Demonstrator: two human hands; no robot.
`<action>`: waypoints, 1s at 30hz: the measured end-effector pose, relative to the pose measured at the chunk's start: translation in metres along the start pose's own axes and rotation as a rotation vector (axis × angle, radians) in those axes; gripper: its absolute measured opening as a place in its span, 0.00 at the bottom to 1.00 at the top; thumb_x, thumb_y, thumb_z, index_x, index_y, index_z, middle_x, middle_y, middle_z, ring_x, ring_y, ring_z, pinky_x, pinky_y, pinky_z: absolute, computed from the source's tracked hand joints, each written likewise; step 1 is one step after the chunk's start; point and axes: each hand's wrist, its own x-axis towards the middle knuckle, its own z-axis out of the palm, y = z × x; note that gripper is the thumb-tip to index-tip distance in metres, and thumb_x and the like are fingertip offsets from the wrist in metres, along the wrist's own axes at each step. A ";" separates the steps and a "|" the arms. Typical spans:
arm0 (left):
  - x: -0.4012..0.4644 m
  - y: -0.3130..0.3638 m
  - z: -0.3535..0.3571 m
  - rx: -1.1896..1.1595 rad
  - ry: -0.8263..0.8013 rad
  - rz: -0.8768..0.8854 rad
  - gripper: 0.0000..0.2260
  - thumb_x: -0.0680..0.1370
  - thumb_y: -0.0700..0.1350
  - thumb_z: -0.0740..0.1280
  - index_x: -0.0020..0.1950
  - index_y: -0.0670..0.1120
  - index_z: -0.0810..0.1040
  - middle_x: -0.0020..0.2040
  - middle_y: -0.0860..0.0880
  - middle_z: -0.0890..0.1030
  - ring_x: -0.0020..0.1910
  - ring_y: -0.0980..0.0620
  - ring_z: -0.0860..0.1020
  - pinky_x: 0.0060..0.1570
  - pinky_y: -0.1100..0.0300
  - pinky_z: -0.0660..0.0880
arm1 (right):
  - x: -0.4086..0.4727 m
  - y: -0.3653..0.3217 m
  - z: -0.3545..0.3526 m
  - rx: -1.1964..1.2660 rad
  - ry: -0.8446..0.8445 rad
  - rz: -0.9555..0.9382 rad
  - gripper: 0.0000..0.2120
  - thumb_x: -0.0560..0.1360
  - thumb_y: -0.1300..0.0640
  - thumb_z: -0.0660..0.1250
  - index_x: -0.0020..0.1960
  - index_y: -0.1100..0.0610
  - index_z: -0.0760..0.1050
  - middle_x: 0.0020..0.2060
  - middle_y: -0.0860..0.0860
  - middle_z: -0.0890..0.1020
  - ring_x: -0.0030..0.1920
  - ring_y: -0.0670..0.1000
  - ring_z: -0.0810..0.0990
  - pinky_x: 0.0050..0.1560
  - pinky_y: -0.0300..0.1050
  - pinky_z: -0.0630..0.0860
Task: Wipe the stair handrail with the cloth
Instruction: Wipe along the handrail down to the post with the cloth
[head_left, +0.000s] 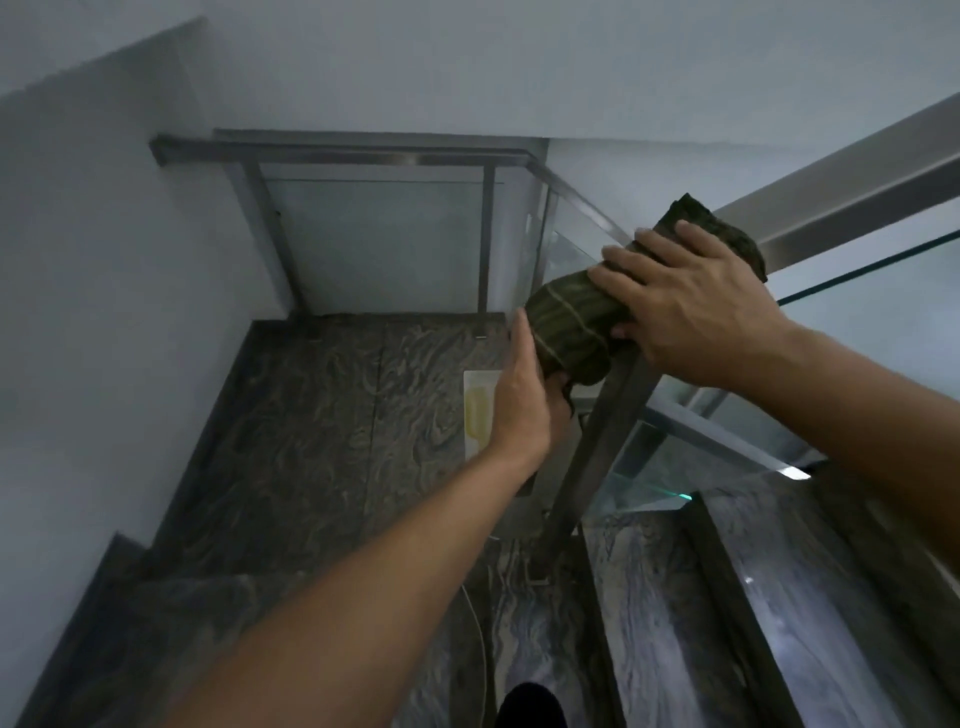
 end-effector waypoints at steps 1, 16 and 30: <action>0.000 0.000 -0.001 0.018 -0.018 0.006 0.35 0.78 0.40 0.64 0.78 0.49 0.46 0.70 0.41 0.70 0.65 0.46 0.72 0.66 0.52 0.70 | 0.000 -0.001 -0.001 0.001 -0.009 0.011 0.30 0.77 0.42 0.58 0.75 0.50 0.57 0.74 0.54 0.64 0.75 0.59 0.58 0.75 0.61 0.51; 0.015 -0.005 -0.044 0.193 -0.394 -0.047 0.39 0.76 0.41 0.66 0.78 0.48 0.44 0.78 0.43 0.41 0.77 0.43 0.43 0.75 0.52 0.44 | 0.007 -0.031 -0.003 0.065 -0.070 0.115 0.30 0.78 0.48 0.60 0.76 0.48 0.54 0.77 0.50 0.58 0.77 0.56 0.50 0.75 0.59 0.42; 0.011 -0.030 -0.031 -0.168 -0.462 -0.164 0.31 0.79 0.39 0.60 0.76 0.54 0.47 0.69 0.43 0.71 0.67 0.43 0.70 0.66 0.49 0.68 | 0.015 -0.057 0.013 0.017 -0.020 0.133 0.35 0.74 0.51 0.68 0.76 0.49 0.56 0.75 0.53 0.63 0.76 0.59 0.55 0.75 0.62 0.47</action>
